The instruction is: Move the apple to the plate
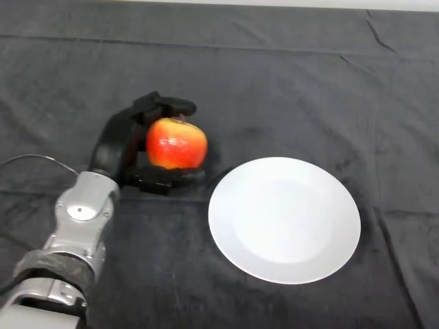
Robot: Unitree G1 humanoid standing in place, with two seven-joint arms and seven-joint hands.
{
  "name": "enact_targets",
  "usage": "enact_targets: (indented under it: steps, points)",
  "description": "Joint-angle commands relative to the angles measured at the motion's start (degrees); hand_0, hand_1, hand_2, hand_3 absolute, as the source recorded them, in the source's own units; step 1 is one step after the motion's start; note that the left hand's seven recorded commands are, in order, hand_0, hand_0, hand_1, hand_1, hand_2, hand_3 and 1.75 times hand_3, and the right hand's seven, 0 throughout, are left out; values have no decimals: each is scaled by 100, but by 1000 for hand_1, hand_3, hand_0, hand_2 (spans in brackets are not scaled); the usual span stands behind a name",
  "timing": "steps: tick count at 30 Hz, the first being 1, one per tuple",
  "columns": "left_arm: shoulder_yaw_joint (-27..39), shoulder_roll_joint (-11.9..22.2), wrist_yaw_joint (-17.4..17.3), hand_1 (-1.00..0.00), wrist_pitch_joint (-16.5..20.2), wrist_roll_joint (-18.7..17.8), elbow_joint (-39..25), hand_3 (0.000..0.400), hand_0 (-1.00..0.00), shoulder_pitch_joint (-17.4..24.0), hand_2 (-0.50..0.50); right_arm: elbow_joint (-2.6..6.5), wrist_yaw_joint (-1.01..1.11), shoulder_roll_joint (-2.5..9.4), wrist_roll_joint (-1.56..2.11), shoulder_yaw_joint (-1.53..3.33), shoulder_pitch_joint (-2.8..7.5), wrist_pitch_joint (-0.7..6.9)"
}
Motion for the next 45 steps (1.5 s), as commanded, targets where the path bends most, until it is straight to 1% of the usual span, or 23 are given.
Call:
enact_targets:
  steps: [1, 12, 22, 32, 39, 45]
  points:
    - [-115, -43, 75, -1000, -178, 94, 27, 400, -1000, -468, 0, 157, 75, 229, -84, 125, 386, 64]
    - [-628, -356, 221, -1000, -288, 141, 135, 400, -1000, -701, 0, 170, 74, 228, -86, 127, 380, 58]
    - [-1406, -550, 269, -1000, -340, -5, 188, 400, -1000, -747, 0, 183, 72, 228, -89, 129, 374, 51]
    - [-2304, -559, 205, -1000, -223, -310, 46, 400, -1000, -668, 0, 195, 70, 228, -91, 131, 368, 44]
    - [-2873, -483, 167, -1000, -75, -523, -147, 400, -1000, -556, 0, 201, 69, 228, -92, 132, 365, 41]
    - [-3232, -393, 142, -1000, 62, -650, -285, 400, -1000, -447, 0, 204, 68, 228, -92, 132, 364, 39]
